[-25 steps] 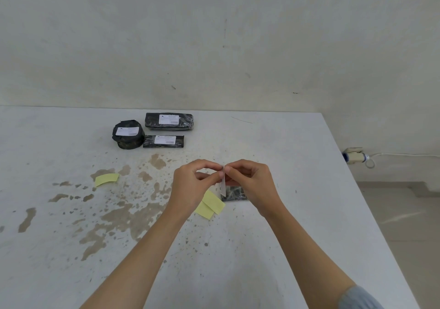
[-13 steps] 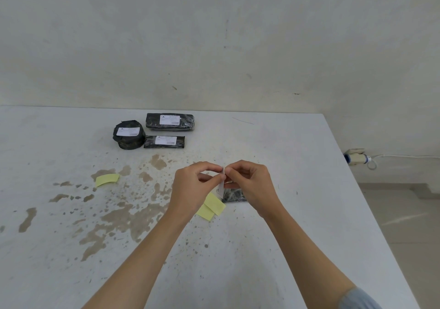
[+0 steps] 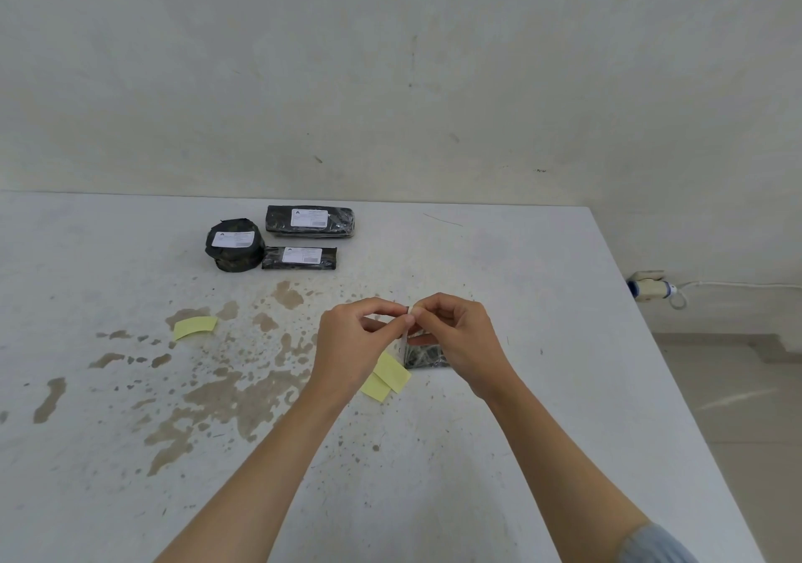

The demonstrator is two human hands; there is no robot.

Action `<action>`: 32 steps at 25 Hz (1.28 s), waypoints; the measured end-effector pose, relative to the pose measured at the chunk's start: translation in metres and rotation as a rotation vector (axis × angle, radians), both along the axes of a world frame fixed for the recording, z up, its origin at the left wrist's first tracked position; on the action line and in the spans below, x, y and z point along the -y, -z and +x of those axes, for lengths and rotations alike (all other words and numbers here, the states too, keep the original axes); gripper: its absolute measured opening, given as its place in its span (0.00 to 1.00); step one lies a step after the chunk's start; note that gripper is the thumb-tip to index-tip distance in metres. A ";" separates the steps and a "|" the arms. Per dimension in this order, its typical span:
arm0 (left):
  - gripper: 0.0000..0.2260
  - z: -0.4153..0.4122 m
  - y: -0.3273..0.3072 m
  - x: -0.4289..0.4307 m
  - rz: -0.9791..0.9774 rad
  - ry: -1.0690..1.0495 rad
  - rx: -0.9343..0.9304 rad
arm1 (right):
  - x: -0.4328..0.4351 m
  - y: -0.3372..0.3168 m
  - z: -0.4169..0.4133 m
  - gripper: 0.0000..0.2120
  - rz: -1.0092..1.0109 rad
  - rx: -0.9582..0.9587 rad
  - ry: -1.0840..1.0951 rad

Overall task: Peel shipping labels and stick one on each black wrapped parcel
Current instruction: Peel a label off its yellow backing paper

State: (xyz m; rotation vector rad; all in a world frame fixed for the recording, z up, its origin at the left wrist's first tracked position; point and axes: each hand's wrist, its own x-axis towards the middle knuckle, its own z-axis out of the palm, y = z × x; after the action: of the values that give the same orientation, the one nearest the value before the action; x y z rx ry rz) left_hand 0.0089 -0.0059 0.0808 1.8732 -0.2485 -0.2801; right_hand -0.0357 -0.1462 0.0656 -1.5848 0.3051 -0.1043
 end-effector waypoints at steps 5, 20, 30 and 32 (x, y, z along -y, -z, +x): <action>0.02 0.000 0.001 0.000 -0.010 -0.012 -0.004 | -0.001 0.001 0.000 0.08 0.015 -0.012 -0.009; 0.02 -0.008 0.018 0.009 -0.040 -0.125 -0.117 | -0.006 0.014 -0.005 0.07 -0.028 -0.059 0.062; 0.03 -0.015 0.016 0.006 0.127 -0.046 0.113 | -0.007 0.007 -0.009 0.08 0.030 -0.065 0.074; 0.04 -0.015 0.016 0.004 0.119 -0.060 0.126 | -0.008 0.005 -0.009 0.08 0.049 -0.068 0.072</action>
State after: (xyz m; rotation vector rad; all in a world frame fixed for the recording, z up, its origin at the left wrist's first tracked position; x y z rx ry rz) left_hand -0.0062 -0.0103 0.0644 2.0153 -0.2658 -0.1380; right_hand -0.0450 -0.1380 0.0603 -1.5315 0.4152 -0.0984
